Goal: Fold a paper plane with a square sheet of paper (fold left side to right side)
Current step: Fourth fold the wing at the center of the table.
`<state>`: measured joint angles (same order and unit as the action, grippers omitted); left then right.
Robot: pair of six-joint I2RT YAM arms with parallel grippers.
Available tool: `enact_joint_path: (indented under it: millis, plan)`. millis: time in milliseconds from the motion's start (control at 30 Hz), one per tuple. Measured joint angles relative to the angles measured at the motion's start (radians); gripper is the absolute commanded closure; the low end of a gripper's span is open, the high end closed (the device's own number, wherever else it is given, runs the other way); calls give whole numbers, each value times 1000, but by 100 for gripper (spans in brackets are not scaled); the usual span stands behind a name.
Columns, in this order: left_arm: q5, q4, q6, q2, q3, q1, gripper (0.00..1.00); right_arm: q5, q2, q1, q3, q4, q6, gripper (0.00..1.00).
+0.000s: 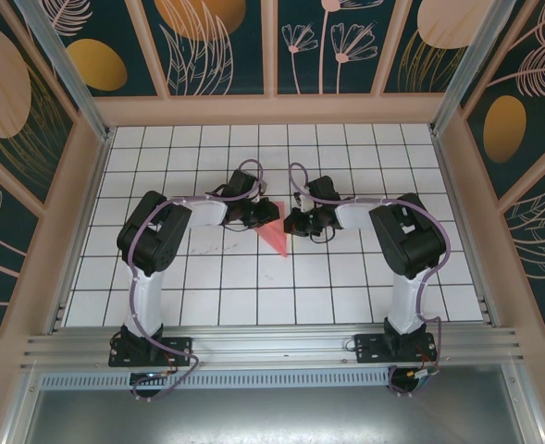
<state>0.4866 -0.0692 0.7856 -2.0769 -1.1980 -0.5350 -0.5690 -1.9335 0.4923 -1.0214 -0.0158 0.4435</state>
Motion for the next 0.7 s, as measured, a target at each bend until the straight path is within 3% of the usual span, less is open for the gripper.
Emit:
enact_joint_path:
  millis: [267, 367, 467, 700]
  plan:
    - [-2, -63, 0, 13, 41, 0, 81, 24, 69, -7, 7, -5, 5, 75]
    - [-1, -76, 0, 14, 47, 0, 81, 30, 146, -16, 14, -10, 3, 77]
    - [-1, -77, 0, 14, 48, 0, 81, 16, 208, -16, 37, -7, 7, 87]
    - [-2, -80, 0, 15, 51, 0, 81, -101, 205, 32, 91, 27, 54, 94]
